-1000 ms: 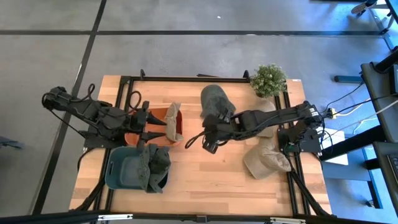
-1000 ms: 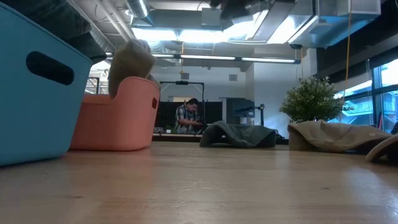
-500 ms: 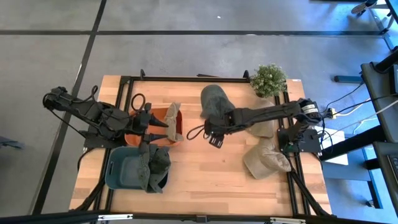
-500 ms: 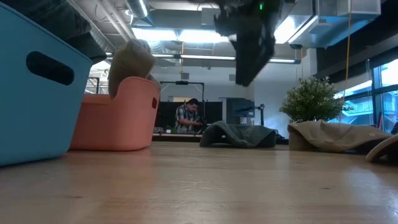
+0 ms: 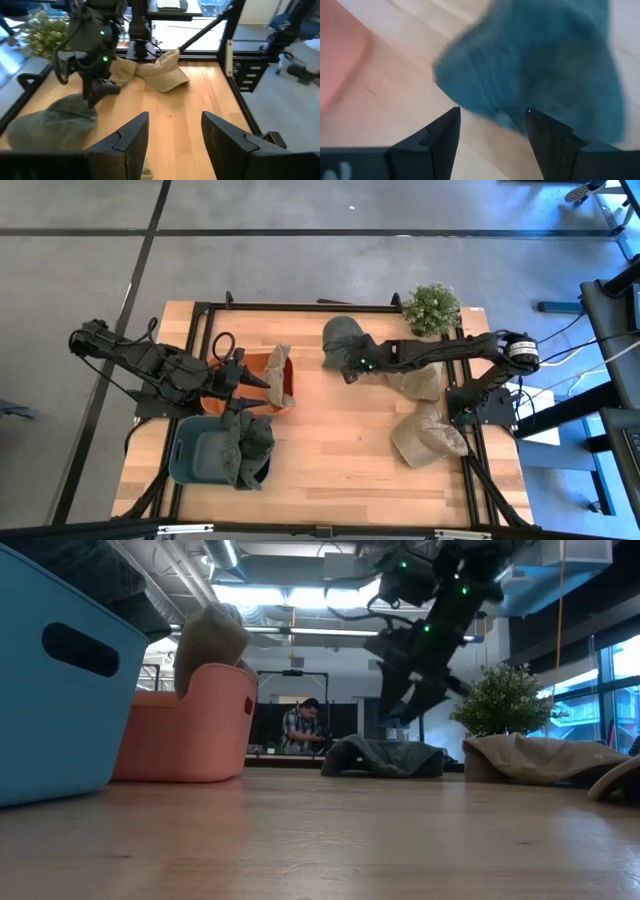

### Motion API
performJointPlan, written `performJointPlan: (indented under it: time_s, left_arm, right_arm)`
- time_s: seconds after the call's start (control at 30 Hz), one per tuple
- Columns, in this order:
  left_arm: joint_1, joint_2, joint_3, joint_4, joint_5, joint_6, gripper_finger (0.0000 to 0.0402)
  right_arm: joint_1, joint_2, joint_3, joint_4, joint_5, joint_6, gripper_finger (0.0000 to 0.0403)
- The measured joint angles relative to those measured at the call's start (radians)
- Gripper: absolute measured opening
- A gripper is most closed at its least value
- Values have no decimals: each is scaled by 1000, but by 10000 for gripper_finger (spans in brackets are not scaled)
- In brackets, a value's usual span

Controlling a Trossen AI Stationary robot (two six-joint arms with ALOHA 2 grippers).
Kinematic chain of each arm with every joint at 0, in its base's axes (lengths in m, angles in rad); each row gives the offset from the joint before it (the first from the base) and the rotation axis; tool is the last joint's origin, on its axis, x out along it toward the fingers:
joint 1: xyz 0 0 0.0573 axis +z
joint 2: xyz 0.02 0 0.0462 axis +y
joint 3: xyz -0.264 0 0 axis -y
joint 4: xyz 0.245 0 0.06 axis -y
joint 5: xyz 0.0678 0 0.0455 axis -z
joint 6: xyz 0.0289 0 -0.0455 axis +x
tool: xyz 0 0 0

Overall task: Pick & Place hat
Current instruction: Put the gray cap into the blue bin

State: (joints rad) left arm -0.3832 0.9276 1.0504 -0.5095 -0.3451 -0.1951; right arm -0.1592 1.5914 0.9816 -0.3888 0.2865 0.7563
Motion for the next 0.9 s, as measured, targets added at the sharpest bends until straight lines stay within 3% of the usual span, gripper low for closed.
performJointPlan:
  time_s: [0.1,0.17,0.27,0.4,0.63,0.9]
  left_arm:
    - [0,0,0,-7,-48,0,177]
    - [0,0,0,-12,-73,0,175]
    - [0,0,0,-18,-79,0,174]
    - [0,0,0,-19,-79,0,176]
    - [0,0,0,-19,-80,2,177]
    - [0,0,0,-18,-80,34,174]
  right_arm:
    - [-8,21,-57,200,-2,-4,223]
    - [-8,36,-71,220,-1,15,223]
    - [-8,37,-71,164,7,122,223]
    - [-7,24,-70,55,94,233,223]
    - [45,7,-70,-113,113,479,223]
    - [47,24,-70,-89,166,474,223]
